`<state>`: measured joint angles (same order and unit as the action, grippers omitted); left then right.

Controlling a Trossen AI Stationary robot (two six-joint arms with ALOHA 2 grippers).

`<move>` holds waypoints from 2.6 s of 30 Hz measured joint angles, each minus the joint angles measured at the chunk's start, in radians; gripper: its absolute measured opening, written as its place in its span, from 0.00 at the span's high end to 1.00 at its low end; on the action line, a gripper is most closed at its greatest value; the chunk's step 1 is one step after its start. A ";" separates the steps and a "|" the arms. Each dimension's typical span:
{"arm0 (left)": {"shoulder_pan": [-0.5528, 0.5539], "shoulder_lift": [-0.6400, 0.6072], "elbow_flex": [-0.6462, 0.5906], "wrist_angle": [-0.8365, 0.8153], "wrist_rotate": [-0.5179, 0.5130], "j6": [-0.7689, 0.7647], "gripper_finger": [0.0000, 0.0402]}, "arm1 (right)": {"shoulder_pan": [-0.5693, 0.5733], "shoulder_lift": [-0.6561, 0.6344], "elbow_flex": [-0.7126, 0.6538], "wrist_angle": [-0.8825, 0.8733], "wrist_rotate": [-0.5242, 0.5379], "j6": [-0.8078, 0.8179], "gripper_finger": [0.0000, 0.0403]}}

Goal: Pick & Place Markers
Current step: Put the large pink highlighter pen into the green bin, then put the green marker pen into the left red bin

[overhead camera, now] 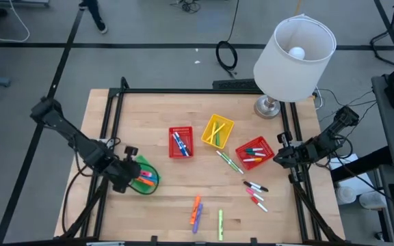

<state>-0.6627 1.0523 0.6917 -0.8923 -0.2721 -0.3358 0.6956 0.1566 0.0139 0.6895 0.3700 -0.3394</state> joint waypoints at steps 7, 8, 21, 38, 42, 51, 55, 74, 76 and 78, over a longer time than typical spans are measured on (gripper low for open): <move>0.026 0.095 0.000 0.004 0.037 0.021 0.82 | 0.000 0.000 0.001 -0.046 0.004 -0.006 1.00; 0.028 0.102 0.000 0.005 0.039 0.022 0.78 | 0.000 0.000 0.001 -0.045 0.004 -0.006 1.00; 0.028 0.106 0.005 0.033 -0.035 -0.054 0.38 | -0.001 0.000 0.001 -0.099 0.081 -0.015 1.00; 0.048 -0.339 -0.033 0.447 -0.124 0.266 0.98 | -0.001 0.001 0.001 -0.155 0.079 -0.079 1.00; 0.131 -0.531 -0.183 0.547 -0.112 0.146 0.97 | -0.001 0.001 0.001 -0.157 0.079 -0.092 1.00; 0.168 -0.723 -0.473 1.111 -0.111 0.192 0.99 | -0.001 0.001 0.001 -0.208 0.075 -0.067 1.00; 0.165 -0.718 -0.552 1.154 -0.176 0.309 0.98 | -0.001 0.001 0.001 -0.198 0.075 -0.068 1.00; 0.183 -0.721 -0.674 1.141 -0.200 0.366 0.99 | -0.057 0.123 0.001 -0.123 0.158 0.016 1.00; 0.194 -0.721 -0.674 1.127 -0.197 0.343 0.99 | -0.071 0.151 0.001 -0.092 0.158 0.030 1.00; 0.201 -0.721 -0.674 1.129 -0.180 0.333 0.99 | -0.085 0.184 0.004 -0.051 0.156 0.040 1.00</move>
<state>-0.4620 0.3313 0.0174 0.2370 -0.4518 -0.0024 0.6110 0.3410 0.0183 0.6383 0.5257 -0.2989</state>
